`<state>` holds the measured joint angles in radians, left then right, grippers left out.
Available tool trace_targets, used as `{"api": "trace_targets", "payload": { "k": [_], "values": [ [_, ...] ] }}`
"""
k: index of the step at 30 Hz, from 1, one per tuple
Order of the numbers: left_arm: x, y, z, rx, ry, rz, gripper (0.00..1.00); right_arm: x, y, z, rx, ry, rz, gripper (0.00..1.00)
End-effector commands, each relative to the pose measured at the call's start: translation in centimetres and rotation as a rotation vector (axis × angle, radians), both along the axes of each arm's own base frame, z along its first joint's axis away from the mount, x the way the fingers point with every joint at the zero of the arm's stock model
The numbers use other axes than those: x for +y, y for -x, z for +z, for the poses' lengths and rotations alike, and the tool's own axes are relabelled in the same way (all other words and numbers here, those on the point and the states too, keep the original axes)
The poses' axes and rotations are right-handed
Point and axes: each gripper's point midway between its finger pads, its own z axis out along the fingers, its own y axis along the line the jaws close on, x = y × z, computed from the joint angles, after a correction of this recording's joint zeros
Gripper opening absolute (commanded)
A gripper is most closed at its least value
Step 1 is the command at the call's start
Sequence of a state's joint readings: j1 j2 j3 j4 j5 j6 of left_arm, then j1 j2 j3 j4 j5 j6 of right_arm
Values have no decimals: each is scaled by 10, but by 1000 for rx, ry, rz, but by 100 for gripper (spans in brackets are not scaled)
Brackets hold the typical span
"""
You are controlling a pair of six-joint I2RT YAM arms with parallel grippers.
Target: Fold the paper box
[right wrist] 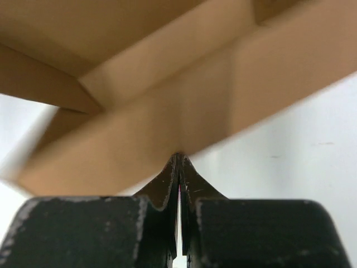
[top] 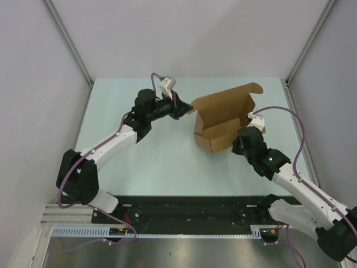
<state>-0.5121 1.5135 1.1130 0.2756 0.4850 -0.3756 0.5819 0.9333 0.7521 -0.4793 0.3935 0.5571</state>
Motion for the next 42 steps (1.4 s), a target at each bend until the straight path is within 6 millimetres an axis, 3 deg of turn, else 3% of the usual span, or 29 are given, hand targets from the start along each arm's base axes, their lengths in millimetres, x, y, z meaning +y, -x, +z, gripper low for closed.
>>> {"api": "trace_targets", "payload": {
  "k": [1, 5, 6, 10, 20, 22, 28, 33, 34, 36, 40, 42],
  "values": [
    [-9, 36, 12, -101, -50, -76, 1, -3, 7, 52, -147, -40, -21, 0],
    [-13, 58, 1, -147, -114, -87, 1, -9, 20, 86, -227, -72, -13, 0],
    [-13, 61, -3, -148, -129, -87, 1, -10, 26, 105, -273, -98, -1, 0],
    [-16, 74, -25, -124, -170, -101, 0, -18, 32, 146, -367, -123, -6, 0],
    [-43, 125, -65, -191, -360, -212, 1, -40, 25, 206, -506, -61, -72, 3],
    [-45, 135, -72, -189, -374, -221, 1, -41, 23, 204, -497, -45, -77, 8],
    [-50, 162, -88, -258, -457, -258, 1, -48, 17, 177, -407, 31, -111, 8],
    [-46, 174, -92, -318, -528, -244, 16, -52, 9, 152, -343, 82, -116, 7],
    [-46, 178, -85, -322, -506, -245, 24, -50, 8, 143, -323, 89, -107, 6],
    [-38, 175, -81, -321, -498, -195, 29, -51, 6, 128, -291, 93, -108, 5],
    [-20, 180, -44, -349, -412, -136, 41, -49, 7, 88, -201, 76, -82, 3],
    [-6, 183, -24, -377, -362, -99, 43, -48, 8, 81, -187, 69, -76, 2]
  ]
}}
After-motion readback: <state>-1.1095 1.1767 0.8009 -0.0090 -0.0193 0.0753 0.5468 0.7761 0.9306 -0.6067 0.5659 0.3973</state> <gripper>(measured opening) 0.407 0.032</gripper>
